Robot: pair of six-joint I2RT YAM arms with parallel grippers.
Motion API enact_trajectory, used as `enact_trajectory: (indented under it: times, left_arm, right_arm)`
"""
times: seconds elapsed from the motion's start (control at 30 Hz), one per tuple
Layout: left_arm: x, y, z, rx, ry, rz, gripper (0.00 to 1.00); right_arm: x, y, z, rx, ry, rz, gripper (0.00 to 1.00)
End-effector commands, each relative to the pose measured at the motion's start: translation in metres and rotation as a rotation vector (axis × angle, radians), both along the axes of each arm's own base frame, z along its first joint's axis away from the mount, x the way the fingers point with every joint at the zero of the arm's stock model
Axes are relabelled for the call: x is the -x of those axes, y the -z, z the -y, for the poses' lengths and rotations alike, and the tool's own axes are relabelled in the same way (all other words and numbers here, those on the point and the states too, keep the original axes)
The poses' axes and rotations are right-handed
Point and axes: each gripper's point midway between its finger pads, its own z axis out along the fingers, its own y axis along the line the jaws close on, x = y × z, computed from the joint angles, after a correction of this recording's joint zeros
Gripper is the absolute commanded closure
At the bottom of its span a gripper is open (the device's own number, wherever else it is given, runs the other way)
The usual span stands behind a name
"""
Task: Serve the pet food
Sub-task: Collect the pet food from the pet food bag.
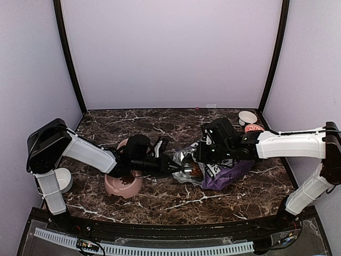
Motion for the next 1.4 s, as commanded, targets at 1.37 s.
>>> enact_trajectory:
  times: [1.37]
  left_arm:
    - [0.018, -0.062, -0.028, 0.162, -0.027, 0.064, 1.0]
  right_arm:
    - [-0.011, -0.011, 0.019, 0.071, 0.059, 0.034, 1.0]
